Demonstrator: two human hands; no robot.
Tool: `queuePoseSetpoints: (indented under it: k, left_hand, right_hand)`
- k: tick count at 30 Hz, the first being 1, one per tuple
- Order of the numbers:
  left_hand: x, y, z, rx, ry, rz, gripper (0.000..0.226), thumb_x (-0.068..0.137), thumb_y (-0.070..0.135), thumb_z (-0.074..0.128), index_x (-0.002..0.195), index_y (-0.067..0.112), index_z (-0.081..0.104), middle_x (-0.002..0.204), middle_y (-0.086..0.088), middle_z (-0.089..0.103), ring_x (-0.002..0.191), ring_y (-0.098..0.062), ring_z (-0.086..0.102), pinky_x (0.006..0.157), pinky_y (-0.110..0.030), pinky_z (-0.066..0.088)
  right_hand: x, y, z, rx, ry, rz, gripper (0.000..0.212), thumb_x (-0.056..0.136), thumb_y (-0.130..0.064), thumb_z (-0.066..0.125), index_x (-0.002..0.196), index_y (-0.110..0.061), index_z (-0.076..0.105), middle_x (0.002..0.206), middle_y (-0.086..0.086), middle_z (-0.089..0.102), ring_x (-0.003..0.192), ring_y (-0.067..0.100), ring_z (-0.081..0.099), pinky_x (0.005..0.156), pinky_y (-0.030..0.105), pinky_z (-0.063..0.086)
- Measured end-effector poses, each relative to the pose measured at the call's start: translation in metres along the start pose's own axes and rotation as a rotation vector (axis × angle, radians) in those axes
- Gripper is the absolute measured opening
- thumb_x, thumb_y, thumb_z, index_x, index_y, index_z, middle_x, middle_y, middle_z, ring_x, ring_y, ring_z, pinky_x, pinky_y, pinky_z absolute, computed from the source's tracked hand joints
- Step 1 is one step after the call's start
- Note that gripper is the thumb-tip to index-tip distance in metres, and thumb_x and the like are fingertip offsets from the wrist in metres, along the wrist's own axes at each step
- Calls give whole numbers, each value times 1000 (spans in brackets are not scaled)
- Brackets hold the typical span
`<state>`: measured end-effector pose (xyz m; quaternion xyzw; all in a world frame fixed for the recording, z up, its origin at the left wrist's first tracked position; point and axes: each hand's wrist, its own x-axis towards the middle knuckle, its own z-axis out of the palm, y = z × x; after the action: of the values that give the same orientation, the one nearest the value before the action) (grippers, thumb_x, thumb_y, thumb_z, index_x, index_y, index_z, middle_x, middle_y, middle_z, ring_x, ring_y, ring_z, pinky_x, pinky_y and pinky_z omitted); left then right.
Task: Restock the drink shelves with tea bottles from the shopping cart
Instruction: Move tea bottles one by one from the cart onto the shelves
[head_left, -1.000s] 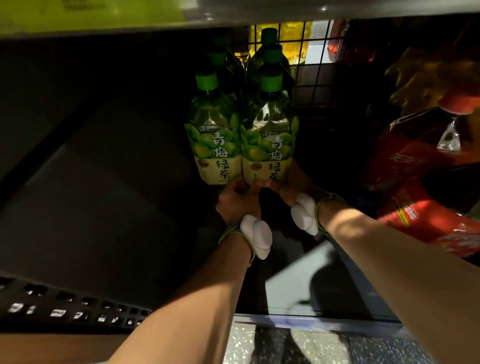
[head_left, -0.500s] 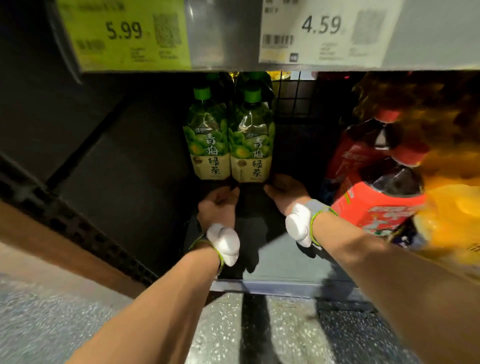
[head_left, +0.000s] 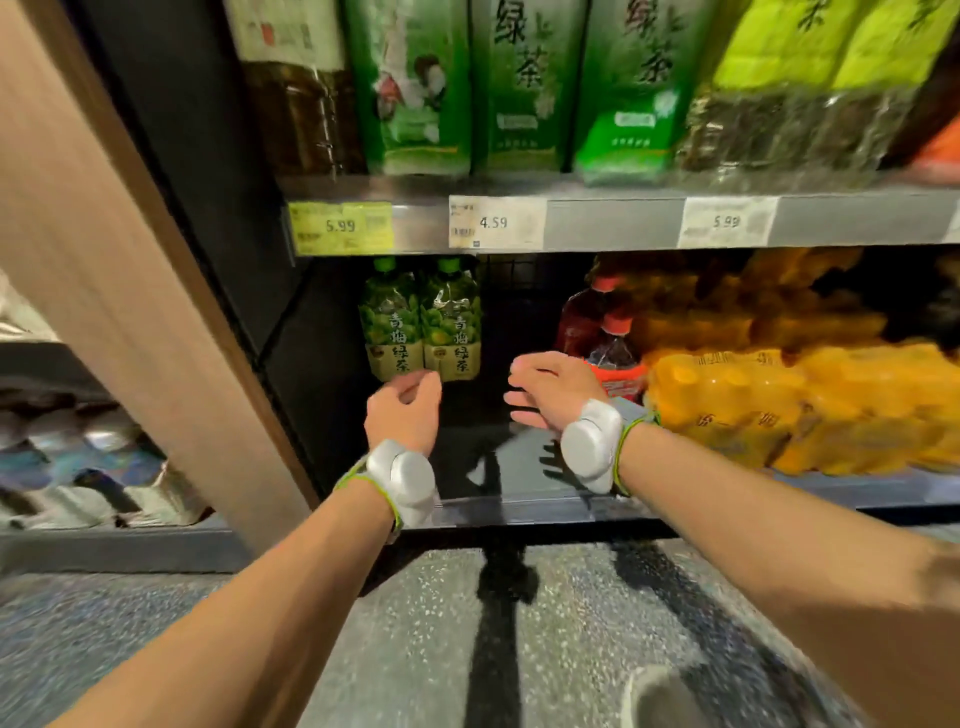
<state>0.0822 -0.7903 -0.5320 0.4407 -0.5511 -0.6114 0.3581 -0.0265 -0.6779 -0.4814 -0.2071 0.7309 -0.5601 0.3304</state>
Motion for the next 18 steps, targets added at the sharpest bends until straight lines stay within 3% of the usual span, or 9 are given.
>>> queuePoseSetpoints:
  k: [2, 5, 8, 11, 14, 18]
  left_hand:
    - [-25, 24, -3, 13, -47, 37, 13, 67, 42, 62, 76, 33, 66, 90, -1, 73, 91, -21, 70, 92, -44, 54]
    - [-64, 60, -6, 20, -81, 96, 8, 87, 28, 61, 83, 28, 68, 93, -4, 72, 90, -21, 70, 89, -41, 56]
    - [-90, 90, -5, 9, -130, 146, 15, 92, 23, 58, 100, 17, 68, 100, -7, 71, 94, -21, 69, 86, -36, 57]
    - [-113, 123, 2, -6, -181, 188, 20, 93, 16, 55, 108, 9, 67, 99, -10, 70, 90, -19, 66, 78, -27, 56]
    - [-128, 159, 15, 10, -209, 197, 18, 93, 15, 54, 103, 12, 68, 91, -6, 69, 84, -16, 64, 78, -27, 56]
    - [-154, 221, 34, 53, -259, 175, 15, 93, 19, 56, 83, 25, 66, 82, 1, 68, 85, -19, 65, 83, -33, 55]
  right_hand:
    - [-31, -16, -6, 58, 7, 4, 23, 96, -9, 50, 117, -4, 57, 91, 9, 56, 69, 19, 54, 60, 24, 53]
    - [-76, -39, -20, 102, 49, -6, 26, 95, -13, 53, 120, -5, 57, 104, 10, 58, 86, 23, 60, 70, 29, 55]
    - [-108, -59, -36, 104, 124, -58, 20, 93, -13, 56, 112, -7, 60, 104, 11, 60, 74, 19, 61, 52, 19, 54]
    - [-129, -82, -57, 74, 165, -74, 19, 92, -15, 58, 111, -11, 60, 106, 11, 62, 70, 14, 61, 57, 23, 56]
    - [-146, -109, -80, 98, 182, -54, 19, 92, -17, 58, 111, -12, 60, 105, 11, 64, 70, 15, 63, 72, 35, 57]
    - [-178, -176, -120, 122, 219, -10, 25, 94, -17, 57, 118, -11, 57, 105, 8, 61, 74, 14, 62, 66, 28, 56]
